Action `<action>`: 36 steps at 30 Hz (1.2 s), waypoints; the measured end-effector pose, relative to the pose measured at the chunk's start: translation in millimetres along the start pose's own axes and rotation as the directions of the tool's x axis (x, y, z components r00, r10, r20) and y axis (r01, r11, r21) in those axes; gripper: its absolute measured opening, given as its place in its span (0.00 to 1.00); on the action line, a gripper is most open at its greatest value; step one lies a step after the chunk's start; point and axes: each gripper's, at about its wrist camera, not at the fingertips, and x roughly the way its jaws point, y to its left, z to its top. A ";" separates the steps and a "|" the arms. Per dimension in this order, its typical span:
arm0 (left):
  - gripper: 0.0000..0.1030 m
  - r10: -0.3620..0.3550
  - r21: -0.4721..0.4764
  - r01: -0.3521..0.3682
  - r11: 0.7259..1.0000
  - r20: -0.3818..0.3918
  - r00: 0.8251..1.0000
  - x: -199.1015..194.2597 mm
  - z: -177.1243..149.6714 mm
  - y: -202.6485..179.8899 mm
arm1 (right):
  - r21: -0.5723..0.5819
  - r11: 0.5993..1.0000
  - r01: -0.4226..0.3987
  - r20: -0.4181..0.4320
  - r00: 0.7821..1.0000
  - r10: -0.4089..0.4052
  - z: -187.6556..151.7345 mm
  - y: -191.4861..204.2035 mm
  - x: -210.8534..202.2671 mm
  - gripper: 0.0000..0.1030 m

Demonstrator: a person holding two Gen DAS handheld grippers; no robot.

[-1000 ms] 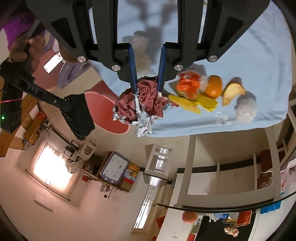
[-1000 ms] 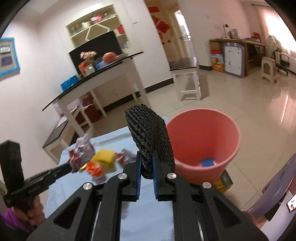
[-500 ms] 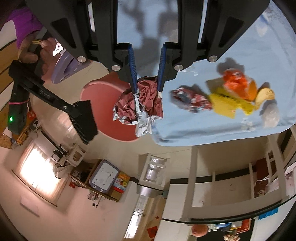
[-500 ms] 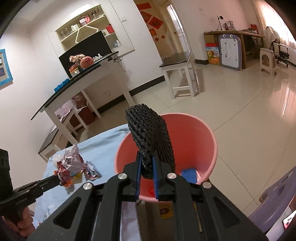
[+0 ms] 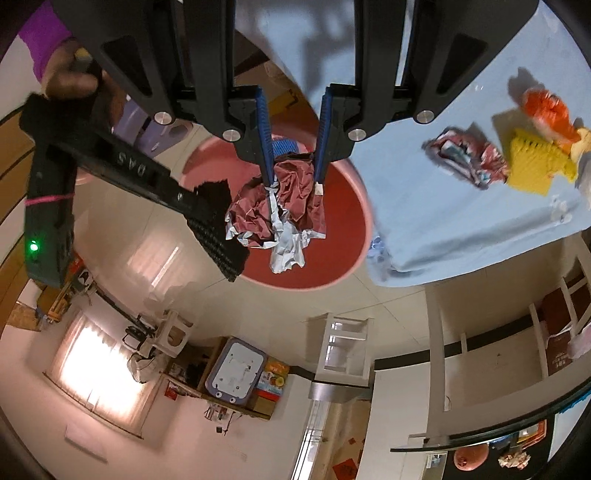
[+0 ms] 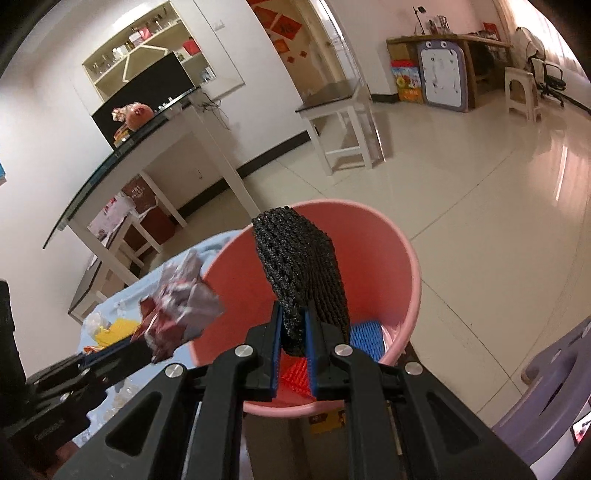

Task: Collect trash
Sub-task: 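Carry the black net and red foil to the bucket and release both, then move both grippers back over the table toward the yellow foam net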

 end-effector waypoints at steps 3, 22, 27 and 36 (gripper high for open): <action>0.21 0.013 0.008 -0.013 1.000 -0.014 1.000 11.8 -0.1 -1.0 | -0.014 0.999 0.030 -0.001 1.000 -0.030 3.7 3.4 8.5 0.12; 0.27 -0.028 -0.022 0.030 0.999 0.061 0.998 -38.5 -1.0 23.4 | -0.067 0.994 0.082 0.087 0.993 -0.076 -10.2 56.1 -25.1 0.45; 0.27 0.015 -0.043 -0.011 0.999 0.098 0.995 -73.2 -17.0 41.8 | -0.086 0.996 0.020 0.100 0.995 -0.011 -39.1 97.4 -42.4 0.48; 0.27 0.096 -0.081 -0.087 0.993 0.106 0.990 -119.8 -55.1 71.4 | -0.175 0.984 -0.031 0.120 0.991 0.052 -90.3 159.6 -69.8 0.48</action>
